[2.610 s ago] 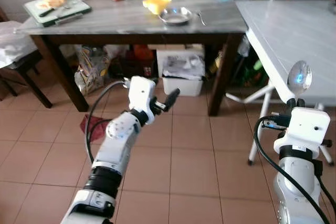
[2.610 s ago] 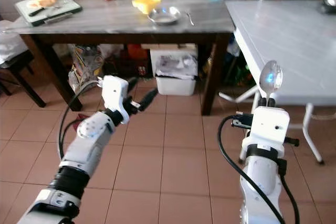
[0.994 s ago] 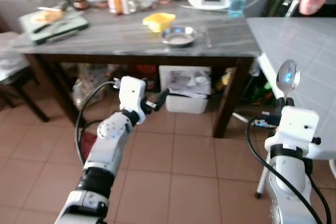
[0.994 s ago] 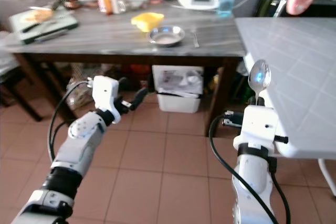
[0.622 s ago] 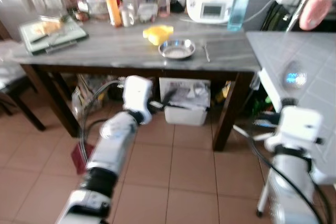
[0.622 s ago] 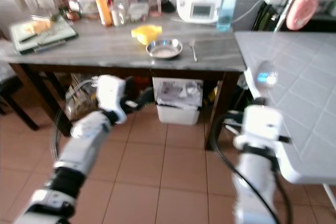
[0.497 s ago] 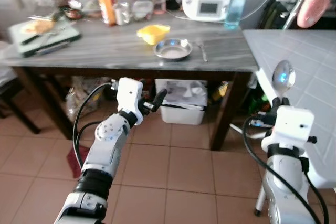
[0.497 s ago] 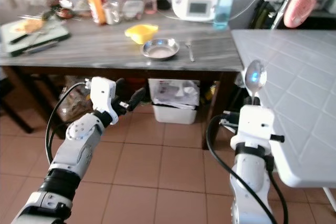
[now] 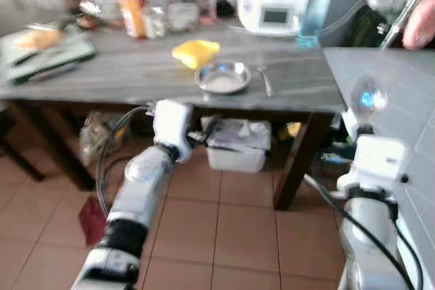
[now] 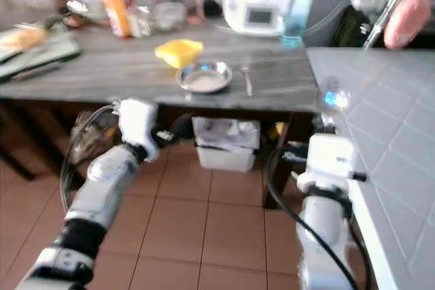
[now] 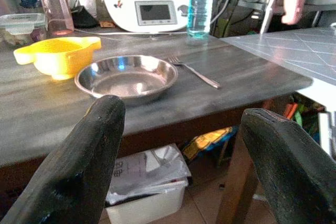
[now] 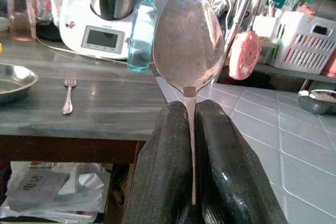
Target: Setting the table
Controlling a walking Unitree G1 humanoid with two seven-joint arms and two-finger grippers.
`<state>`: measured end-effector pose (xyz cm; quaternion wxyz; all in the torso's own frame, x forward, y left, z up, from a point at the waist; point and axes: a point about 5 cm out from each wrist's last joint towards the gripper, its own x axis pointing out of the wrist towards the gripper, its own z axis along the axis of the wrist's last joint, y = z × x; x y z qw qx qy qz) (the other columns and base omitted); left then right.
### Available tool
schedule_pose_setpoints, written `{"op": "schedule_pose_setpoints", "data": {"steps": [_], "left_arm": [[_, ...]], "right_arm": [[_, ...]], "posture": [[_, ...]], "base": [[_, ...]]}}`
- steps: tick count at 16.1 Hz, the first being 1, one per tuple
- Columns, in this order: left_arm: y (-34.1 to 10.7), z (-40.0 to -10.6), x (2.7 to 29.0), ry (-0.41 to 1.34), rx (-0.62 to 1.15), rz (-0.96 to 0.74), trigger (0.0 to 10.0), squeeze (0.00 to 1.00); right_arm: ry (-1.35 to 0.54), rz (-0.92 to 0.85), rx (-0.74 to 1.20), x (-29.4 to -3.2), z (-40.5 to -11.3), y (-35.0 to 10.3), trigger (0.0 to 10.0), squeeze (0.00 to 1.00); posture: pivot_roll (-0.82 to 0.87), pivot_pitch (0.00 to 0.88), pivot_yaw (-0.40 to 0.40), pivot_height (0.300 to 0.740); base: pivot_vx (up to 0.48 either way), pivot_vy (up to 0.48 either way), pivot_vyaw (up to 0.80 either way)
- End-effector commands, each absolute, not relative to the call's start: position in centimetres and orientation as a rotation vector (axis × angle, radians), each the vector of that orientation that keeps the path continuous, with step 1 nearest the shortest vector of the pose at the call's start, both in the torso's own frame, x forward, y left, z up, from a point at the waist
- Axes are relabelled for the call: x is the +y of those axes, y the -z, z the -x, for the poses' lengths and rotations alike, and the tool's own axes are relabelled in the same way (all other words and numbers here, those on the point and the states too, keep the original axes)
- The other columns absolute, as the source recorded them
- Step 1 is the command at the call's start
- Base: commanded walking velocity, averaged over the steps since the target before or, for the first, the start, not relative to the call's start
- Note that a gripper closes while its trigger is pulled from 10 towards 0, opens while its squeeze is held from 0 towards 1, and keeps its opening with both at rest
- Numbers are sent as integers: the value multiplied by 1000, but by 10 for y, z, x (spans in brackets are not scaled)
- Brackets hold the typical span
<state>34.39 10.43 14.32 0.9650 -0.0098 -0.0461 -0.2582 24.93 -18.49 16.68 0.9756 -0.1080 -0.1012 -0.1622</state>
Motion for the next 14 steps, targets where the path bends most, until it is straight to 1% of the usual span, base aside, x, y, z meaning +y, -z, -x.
{"op": "schedule_pose_setpoints", "data": {"steps": [1, 7, 14], "left_arm": [[-148, -344, 94, 547, -109, 17, 10000, 0], [-148, -344, 94, 551, -107, 12, 10000, 0], [-146, -344, 92, 554, -99, 6, 10000, 0]], "right_arm": [[348, 228, -207, -192, -247, -168, 10000, 0], [343, 224, -190, -190, -246, -165, 10000, 0], [333, 217, -172, -189, -244, -161, 10000, 0]], "posture": [[48, 69, 32, 740], [46, 67, 30, 740], [39, 65, 30, 740]], "base": [[428, 0, 0], [454, 0, 0], [403, 0, 0]]}}
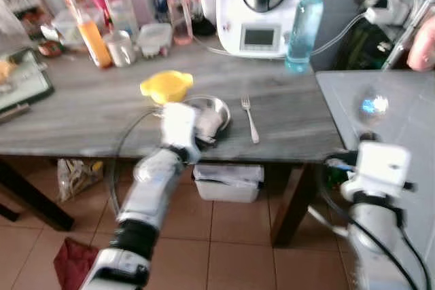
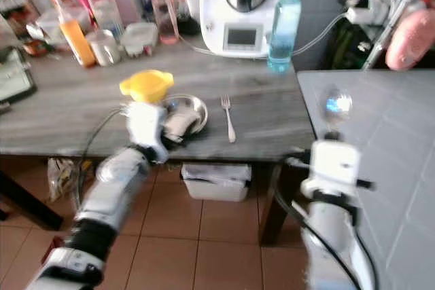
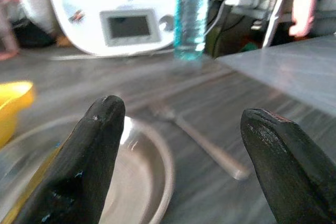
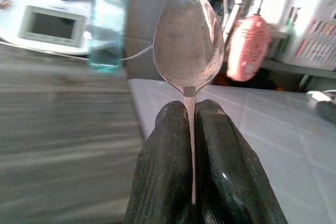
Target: Setting the table
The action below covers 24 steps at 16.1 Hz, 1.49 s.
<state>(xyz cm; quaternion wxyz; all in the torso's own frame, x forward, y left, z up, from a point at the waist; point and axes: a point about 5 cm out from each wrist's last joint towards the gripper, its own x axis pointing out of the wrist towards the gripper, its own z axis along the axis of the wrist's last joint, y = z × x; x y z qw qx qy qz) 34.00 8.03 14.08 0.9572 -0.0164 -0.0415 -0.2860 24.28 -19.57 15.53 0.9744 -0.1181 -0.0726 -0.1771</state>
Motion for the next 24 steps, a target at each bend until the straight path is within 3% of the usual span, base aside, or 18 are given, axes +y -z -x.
{"op": "schedule_pose_setpoints", "data": {"steps": [1, 8, 24], "left_arm": [[-146, -343, 92, 553, -98, 6, 10000, 0], [-145, -343, 97, 538, -93, -4, 10000, 0], [-144, -343, 95, 548, -84, 11, 10000, 0]], "right_arm": [[330, 212, -169, -189, -244, -161, 10000, 0], [308, 215, -157, -187, -244, -159, 10000, 0], [307, 217, -150, -187, -245, -157, 10000, 0]], "posture": [[39, 65, 29, 740], [40, 64, 25, 740], [39, 63, 29, 740]], "base": [[398, 0, 0], [107, 0, 0], [302, 0, 0]]}}
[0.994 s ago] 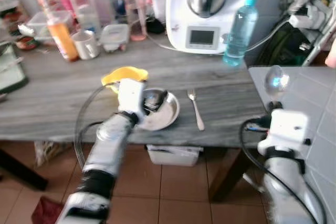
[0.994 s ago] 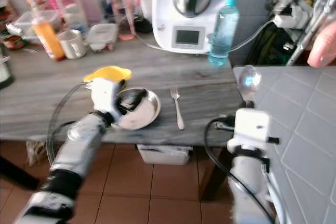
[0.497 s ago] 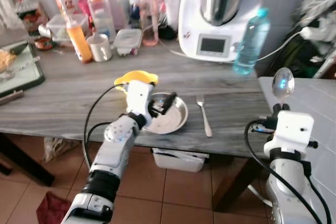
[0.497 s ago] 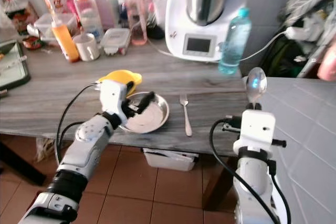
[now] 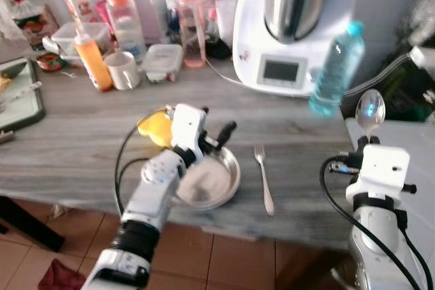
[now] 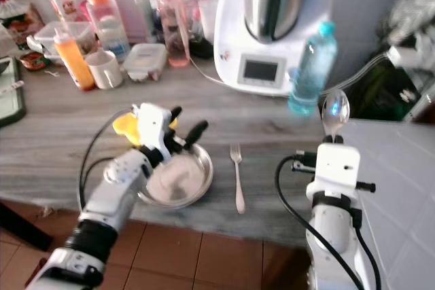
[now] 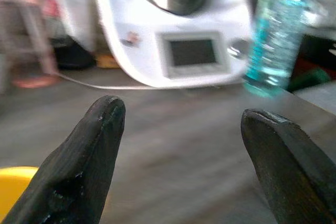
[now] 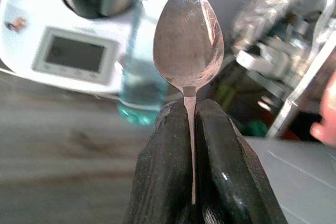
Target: Setting the table
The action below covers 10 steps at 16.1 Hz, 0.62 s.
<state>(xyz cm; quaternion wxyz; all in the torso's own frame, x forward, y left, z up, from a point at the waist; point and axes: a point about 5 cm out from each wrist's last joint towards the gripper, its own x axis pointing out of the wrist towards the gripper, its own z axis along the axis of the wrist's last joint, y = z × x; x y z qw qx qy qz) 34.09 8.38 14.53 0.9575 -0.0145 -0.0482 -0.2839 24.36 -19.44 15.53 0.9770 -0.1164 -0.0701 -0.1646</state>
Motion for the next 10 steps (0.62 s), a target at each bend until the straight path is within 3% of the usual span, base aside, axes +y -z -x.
{"op": "schedule_pose_setpoints", "data": {"steps": [1, 5, 10], "left_arm": [[-144, -342, 96, 550, -88, 21, 10000, 0], [-138, -337, 101, 534, -67, 15, 10000, 0], [-123, -308, 120, 603, 0, -37, 10000, 0]], "right_arm": [[306, 216, -149, -187, -245, -157, 10000, 0], [301, 216, -142, -186, -243, -155, 10000, 0], [238, 173, -82, -179, -243, -147, 10000, 0]], "posture": [[39, 63, 29, 740], [38, 69, 29, 740], [40, 77, 31, 740]], "base": [[0, 0, 0], [0, 0, 0], [0, 0, 0]]}}
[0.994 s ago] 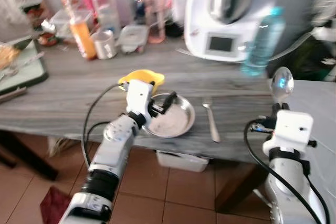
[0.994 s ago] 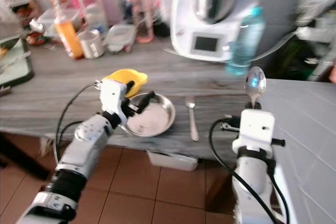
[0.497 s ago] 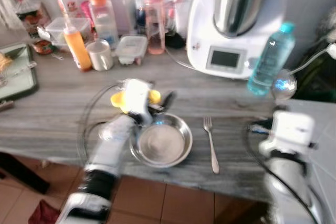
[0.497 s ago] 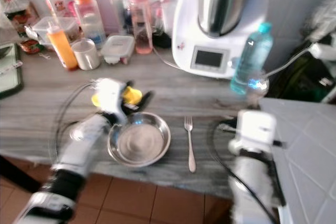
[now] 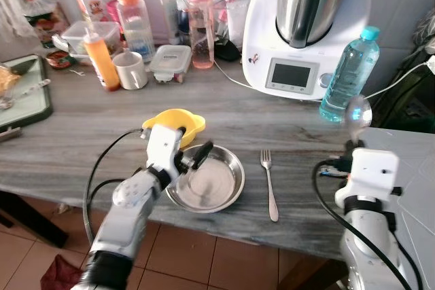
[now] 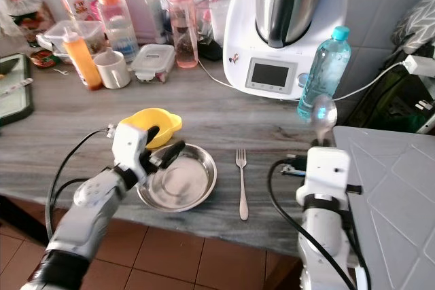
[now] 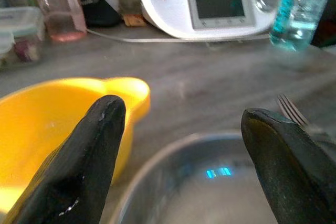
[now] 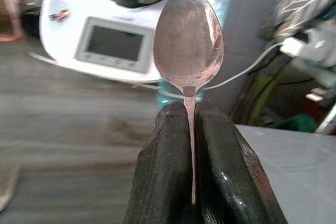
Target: Setting the table
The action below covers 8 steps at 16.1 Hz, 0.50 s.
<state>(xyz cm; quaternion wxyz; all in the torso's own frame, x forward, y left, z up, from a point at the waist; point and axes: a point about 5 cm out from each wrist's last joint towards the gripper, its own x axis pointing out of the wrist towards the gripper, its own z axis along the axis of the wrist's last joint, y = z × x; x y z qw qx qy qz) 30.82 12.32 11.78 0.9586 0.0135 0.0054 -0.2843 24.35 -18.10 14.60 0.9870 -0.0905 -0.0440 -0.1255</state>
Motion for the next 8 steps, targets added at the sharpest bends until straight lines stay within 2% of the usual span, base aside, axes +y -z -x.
{"op": "schedule_pose_setpoints", "data": {"steps": [1, 4, 8], "left_arm": [[-123, -306, 123, 627, 1, -49, 10000, 0], [-135, -309, 133, 696, -6, -63, 10000, 0], [-146, -297, 124, 1057, 78, -89, 10000, 0]], "right_arm": [[229, 154, -78, -178, -244, -146, 10000, 0], [183, 145, -29, -172, -246, -138, 10000, 0], [143, 114, 28, -167, -246, -129, 10000, 0]], "posture": [[47, 85, 28, 740], [47, 85, 28, 740], [60, 96, 24, 740]], "base": [[0, 0, 0], [0, 0, 0], [0, 0, 0]]}}
